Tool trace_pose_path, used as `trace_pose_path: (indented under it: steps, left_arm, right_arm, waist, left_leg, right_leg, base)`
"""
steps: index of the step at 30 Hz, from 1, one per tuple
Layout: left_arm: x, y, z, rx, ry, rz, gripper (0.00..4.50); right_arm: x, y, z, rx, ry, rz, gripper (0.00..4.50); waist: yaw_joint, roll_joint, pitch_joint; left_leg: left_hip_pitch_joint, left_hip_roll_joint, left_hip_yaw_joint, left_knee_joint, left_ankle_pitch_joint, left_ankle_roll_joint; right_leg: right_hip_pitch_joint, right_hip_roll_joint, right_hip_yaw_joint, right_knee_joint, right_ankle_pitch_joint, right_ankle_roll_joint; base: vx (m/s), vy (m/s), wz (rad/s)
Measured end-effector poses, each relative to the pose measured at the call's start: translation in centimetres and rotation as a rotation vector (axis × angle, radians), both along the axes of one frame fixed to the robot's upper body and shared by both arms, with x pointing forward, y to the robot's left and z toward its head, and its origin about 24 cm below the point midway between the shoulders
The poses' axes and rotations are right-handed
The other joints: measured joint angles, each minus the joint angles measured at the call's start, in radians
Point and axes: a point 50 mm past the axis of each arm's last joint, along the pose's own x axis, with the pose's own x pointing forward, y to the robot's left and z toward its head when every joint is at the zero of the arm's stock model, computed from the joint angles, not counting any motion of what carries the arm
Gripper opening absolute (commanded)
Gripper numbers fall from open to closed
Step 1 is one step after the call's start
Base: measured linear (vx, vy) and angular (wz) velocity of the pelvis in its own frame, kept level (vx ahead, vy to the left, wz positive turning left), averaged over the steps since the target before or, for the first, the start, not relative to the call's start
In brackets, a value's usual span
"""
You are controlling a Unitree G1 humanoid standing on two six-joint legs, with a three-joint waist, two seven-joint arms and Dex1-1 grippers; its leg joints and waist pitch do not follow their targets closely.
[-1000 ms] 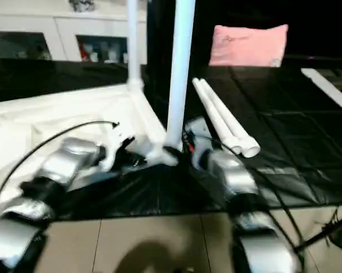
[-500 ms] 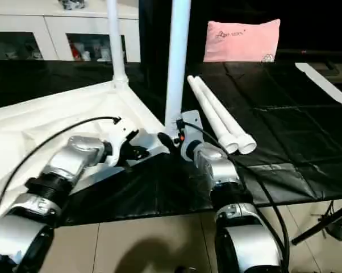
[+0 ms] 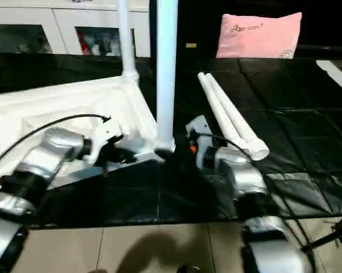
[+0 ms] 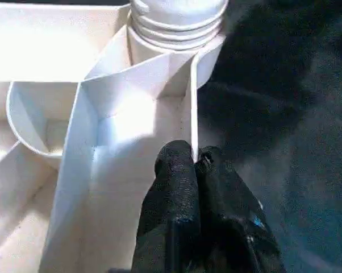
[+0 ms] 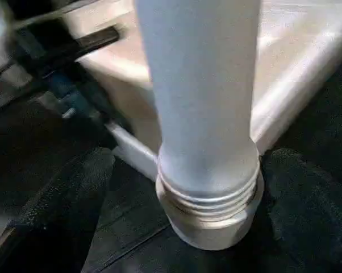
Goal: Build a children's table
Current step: Rotate leg to tighten
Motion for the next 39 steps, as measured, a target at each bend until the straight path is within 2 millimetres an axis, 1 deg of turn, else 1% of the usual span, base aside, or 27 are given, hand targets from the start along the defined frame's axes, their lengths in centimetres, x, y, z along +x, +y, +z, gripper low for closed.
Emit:
trace_pose_path:
  steps: [3,6,9,13,14,15,17,18,20,21,27,29,31,33,35,36,39]
  left_arm:
    - [-0.7,0.3,0.0,0.017,0.043,-0.1,0.0]
    - [-1.2,0.4,0.1,0.032,0.069,-0.166,0.0]
    - [-1.5,0.3,0.1,0.045,0.086,-0.217,0.0]
    - [-1.7,0.4,0.1,0.056,0.097,-0.262,0.0]
    - [-1.8,0.4,0.2,0.059,0.097,-0.27,0.0]
    - [-1.8,0.4,0.2,0.061,0.1,-0.277,0.0]
    - [-1.8,0.3,0.2,0.063,0.1,-0.285,0.0]
    - [-1.8,0.2,0.2,0.065,0.099,-0.289,0.0]
    - [-1.9,0.1,0.2,0.067,0.099,-0.293,0.0]
    - [-1.9,0.1,0.2,0.068,0.101,-0.297,0.0]
    - [-2.0,-0.1,0.2,0.071,0.111,-0.323,0.0]
    - [-2.1,-0.1,0.2,0.072,0.111,-0.325,0.0]
    - [-2.1,-0.2,0.2,0.075,0.112,-0.331,0.0]
    - [-2.1,-0.2,0.2,0.076,0.117,-0.338,0.0]
    - [-2.2,-0.2,0.2,0.077,0.118,-0.341,0.0]
    - [-2.2,-0.2,0.2,0.078,0.118,-0.343,0.0]
    - [-2.2,-0.2,0.2,0.081,0.118,-0.346,0.0]
  right_arm:
    - [-0.6,-0.4,0.2,-0.046,-0.009,0.124,4.45]
    - [-1.0,-0.5,0.0,-0.07,-0.017,0.181,4.45]
    - [-1.3,0.0,0.0,-0.092,-0.049,0.25,4.45]
    - [-1.7,0.2,0.0,-0.11,-0.053,0.333,4.45]
    - [-1.9,0.2,0.0,-0.112,-0.052,0.358,4.28]
    - [-2.0,0.3,0.1,-0.109,-0.051,0.382,4.28]
    - [-2.2,0.3,0.2,-0.097,-0.043,0.411,4.07]
    - [-2.2,0.3,0.2,-0.096,-0.041,0.42,4.07]
    - [-2.3,0.4,0.1,-0.099,-0.04,0.43,3.86]
    - [-2.3,0.4,0.1,-0.099,-0.041,0.436,3.86]
    - [-2.4,0.4,-0.1,-0.101,-0.028,0.452,3.28]
    - [-2.5,0.4,-0.1,-0.101,-0.026,0.453,3.21]
    - [-2.5,0.4,-0.1,-0.101,-0.022,0.459,3.01]
    - [-2.5,0.4,-0.2,-0.1,-0.02,0.463,2.79]
    - [-2.5,0.4,-0.2,-0.099,-0.019,0.467,2.71]
    - [-2.6,0.4,-0.2,-0.099,-0.017,0.468,2.55]
    - [-2.6,0.5,-0.2,-0.093,-0.009,0.468,2.47]
  waist:
    - [0.01,0.0,0.0]
    - [0.018,0.0,0.0]
    - [0.019,0.0,0.0]
    - [0.022,-0.001,0.0]
    - [0.022,-0.001,-0.001]
    - [0.022,-0.002,-0.001]
    - [0.024,-0.003,-0.001]
    - [0.025,-0.003,-0.002]
    - [0.026,-0.004,-0.002]
    - [0.027,-0.004,-0.002]
    - [0.036,-0.004,-0.002]
    - [0.039,-0.004,-0.002]
    - [0.042,-0.004,-0.002]
    - [0.043,-0.004,-0.002]
    - [0.043,-0.004,-0.003]
    - [0.044,-0.004,-0.003]
    - [0.043,-0.004,-0.003]
  left_leg:
    - [0.001,0.0,0.0,0.004,-0.001,-0.002]
    - [0.0,0.0,0.0,0.008,-0.001,-0.004]
    - [-0.001,0.0,0.002,0.009,-0.002,-0.007]
    - [-0.003,0.0,0.004,0.01,-0.001,-0.007]
    - [-0.003,0.0,0.004,0.01,-0.001,-0.007]
    - [-0.003,0.0,0.004,0.01,-0.001,-0.006]
    - [-0.003,0.0,0.005,0.011,-0.001,-0.006]
    - [-0.004,0.0,0.005,0.012,-0.001,-0.006]
    - [-0.004,0.0,0.005,0.012,-0.001,-0.006]
    - [-0.003,0.0,0.005,0.012,-0.001,-0.006]
    - [-0.003,-0.001,0.006,0.013,-0.001,-0.006]
    - [-0.003,-0.001,0.006,0.013,-0.001,-0.006]
    - [-0.003,-0.001,0.006,0.013,-0.001,-0.006]
    - [-0.003,-0.001,0.007,0.013,-0.001,-0.006]
    - [-0.003,-0.001,0.007,0.013,-0.001,-0.006]
    - [-0.003,-0.001,0.007,0.013,-0.001,-0.006]
    - [-0.002,-0.001,0.008,0.013,-0.001,-0.006]
  right_leg:
    - [0.003,0.0,0.002,0.001,-0.002,0.005]
    - [0.004,0.0,0.004,0.001,0.0,0.007]
    - [0.005,0.0,0.008,0.001,0.0,0.008]
    - [0.005,0.0,0.012,0.002,0.001,0.009]
    - [0.005,0.0,0.012,0.002,0.0,0.009]
    - [0.005,0.0,0.012,0.002,0.0,0.009]
    - [0.005,0.0,0.013,0.003,0.0,0.01]
    - [0.005,0.0,0.014,0.003,0.0,0.011]
    - [0.005,0.0,0.015,0.004,0.0,0.01]
    - [0.005,0.0,0.016,0.005,0.0,0.011]
    - [0.005,0.0,0.018,0.006,-0.001,0.011]
    - [0.005,0.0,0.019,0.006,-0.001,0.011]
    - [0.005,0.0,0.019,0.006,-0.001,0.012]
    - [0.005,0.0,0.02,0.007,-0.001,0.012]
    - [0.005,0.0,0.02,0.007,-0.001,0.012]
    - [0.005,0.0,0.021,0.007,-0.001,0.012]
    - [0.005,0.001,0.022,0.007,-0.001,0.012]
  base:
    - [0.0,0.0,0.0]
    - [0.0,0.0,0.0]
    - [0.0,0.0,0.0]
    - [0.0,0.0,0.0]
    - [0.0,0.0,0.0]
    - [0.0,0.0,0.0]
    - [0.0,0.0,0.0]
    - [0.0,0.0,0.0]
    - [0.0,0.0,0.0]
    - [0.0,0.0,0.0]
    - [0.0,0.0,0.0]
    - [0.0,0.0,0.0]
    - [0.0,0.0,0.0]
    - [0.0,0.0,0.0]
    - [0.0,0.0,0.0]
    - [0.0,0.0,0.0]
    - [0.0,0.0,0.0]
